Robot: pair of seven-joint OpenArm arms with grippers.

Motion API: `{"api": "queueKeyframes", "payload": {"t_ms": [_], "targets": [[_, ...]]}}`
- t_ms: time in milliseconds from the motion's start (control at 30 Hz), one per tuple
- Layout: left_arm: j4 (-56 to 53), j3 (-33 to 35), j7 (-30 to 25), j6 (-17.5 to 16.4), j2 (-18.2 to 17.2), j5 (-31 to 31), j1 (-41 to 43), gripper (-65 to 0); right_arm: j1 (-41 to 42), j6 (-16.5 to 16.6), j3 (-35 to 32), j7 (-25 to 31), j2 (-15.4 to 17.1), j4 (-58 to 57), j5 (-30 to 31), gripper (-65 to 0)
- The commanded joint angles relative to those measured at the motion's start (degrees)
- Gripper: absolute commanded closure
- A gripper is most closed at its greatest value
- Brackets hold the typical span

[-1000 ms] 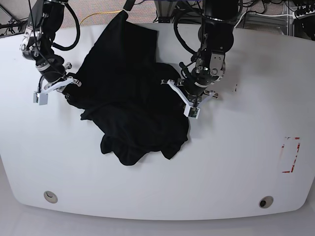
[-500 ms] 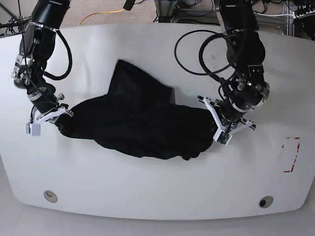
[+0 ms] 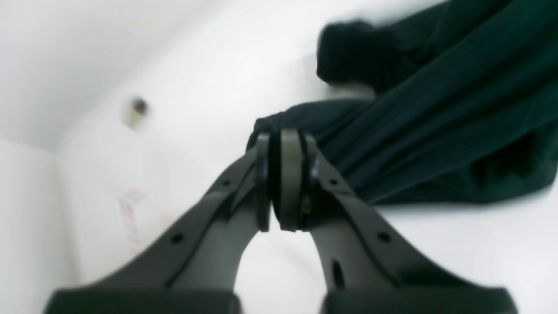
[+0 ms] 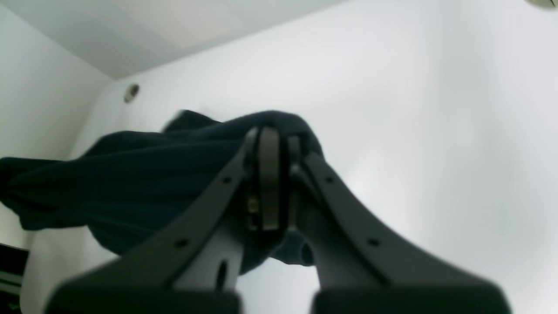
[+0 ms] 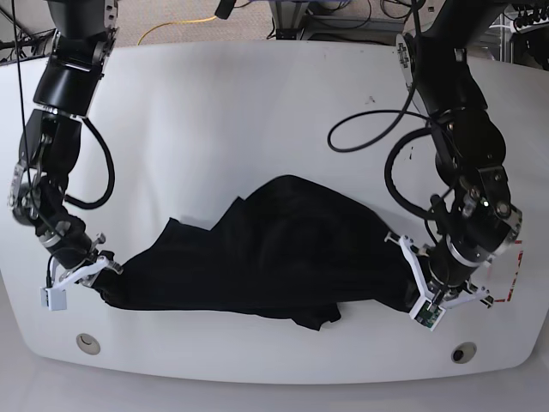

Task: Fold the T-shirt properly
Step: 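Lift the shirt with both grippers and drag it across the table, then pull the shirt back with both grippers, spreading it flat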

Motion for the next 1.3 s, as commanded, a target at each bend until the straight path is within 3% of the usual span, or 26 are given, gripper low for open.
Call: {"api": "queueKeyframes", "payload": {"t_ms": [0,267,500,700,833,1067,1267], "targets": [[0.6,-0.4,-0.4,0.7,-1.0,1.9,-5.4,0.0,6.6,-0.7,-2.2,2.3,3.2,-2.2,-0.9,0.0],[-0.8,0.8,0.2,0.8,-1.1,1.9,-15.6,0.0,19.2,-0.7,-7.0,2.3,4.1,-7.3,-1.0,0.0],[6.6,1.8,5.9,0.9,-1.1,2.1,-19.9,0.0,29.1,-0.7,-10.2,2.2,5.9,-7.8,-0.9,0.0],[8.6,1.8,7.8,0.7,-1.9,2.1,-24.1,0.0,31.9,1.1,-11.3,2.1,8.5,-7.4,-0.7,0.0],[8.6,1.9,7.8,0.6,-2.1,1.9,-22.9,0.0,29.3,2.3,-11.2,2.0,9.9,-7.2,-0.7,0.0],[8.8,1.9,8.7,0.4,-1.9,1.8,-11.4,0.0,17.7,2.5,-7.9,2.0,9.7,-4.8,2.3,0.0],[8.8,1.8,10.8,0.4,-0.5,1.7,0.9,0.0,5.8,2.5,-3.1,2.0,6.4,-1.0,2.2,0.0]]}}
